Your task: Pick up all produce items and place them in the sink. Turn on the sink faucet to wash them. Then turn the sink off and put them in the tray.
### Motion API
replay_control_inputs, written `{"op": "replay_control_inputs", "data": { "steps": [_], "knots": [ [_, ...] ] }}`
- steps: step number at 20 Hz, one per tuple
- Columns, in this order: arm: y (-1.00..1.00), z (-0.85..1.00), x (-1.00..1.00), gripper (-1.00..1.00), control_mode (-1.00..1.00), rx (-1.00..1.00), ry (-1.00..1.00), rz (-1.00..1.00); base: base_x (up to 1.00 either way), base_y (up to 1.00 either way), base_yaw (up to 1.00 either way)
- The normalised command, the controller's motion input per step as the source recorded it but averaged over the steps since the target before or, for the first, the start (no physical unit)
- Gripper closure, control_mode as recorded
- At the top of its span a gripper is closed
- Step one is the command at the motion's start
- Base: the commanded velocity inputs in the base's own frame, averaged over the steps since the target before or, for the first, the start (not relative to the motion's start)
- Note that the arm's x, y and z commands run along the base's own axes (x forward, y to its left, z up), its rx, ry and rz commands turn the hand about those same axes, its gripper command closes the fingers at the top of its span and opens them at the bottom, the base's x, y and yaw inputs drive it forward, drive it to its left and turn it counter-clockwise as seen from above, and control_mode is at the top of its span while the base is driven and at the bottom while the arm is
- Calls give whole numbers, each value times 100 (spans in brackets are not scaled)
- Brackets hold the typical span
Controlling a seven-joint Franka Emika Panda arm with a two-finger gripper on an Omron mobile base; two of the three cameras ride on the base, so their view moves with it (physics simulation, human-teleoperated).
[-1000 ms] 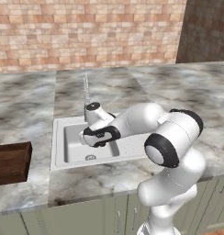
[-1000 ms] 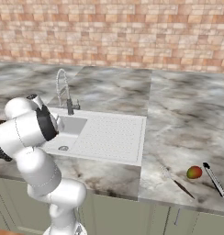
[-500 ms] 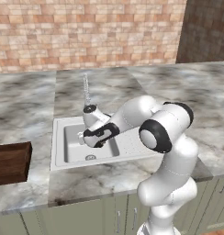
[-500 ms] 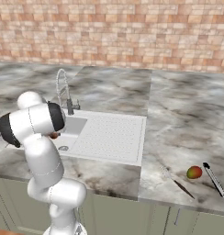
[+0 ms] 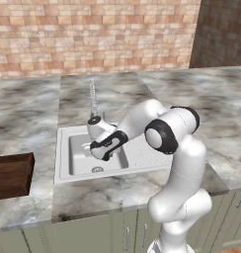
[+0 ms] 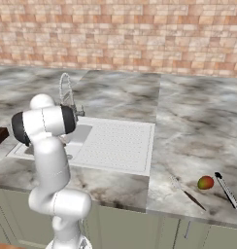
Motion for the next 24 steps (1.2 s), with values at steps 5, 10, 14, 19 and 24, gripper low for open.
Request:
{"op": "replay_control_inputs", "data": {
  "steps": [5, 10, 14, 19, 24],
  "knots": [
    [2, -30, 25, 100, -100, 0, 2, -7, 0, 0, 0],
    [2, -29, 27, 100, -100, 0, 4, -7, 0, 0, 0],
    [3, -28, 27, 100, -100, 0, 4, -5, 0, 0, 0],
    [5, -28, 28, 100, -100, 0, 2, -3, 0, 0, 0],
    [6, -31, 27, 100, -100, 0, 1, -2, 0, 0, 0]
  ]
}}
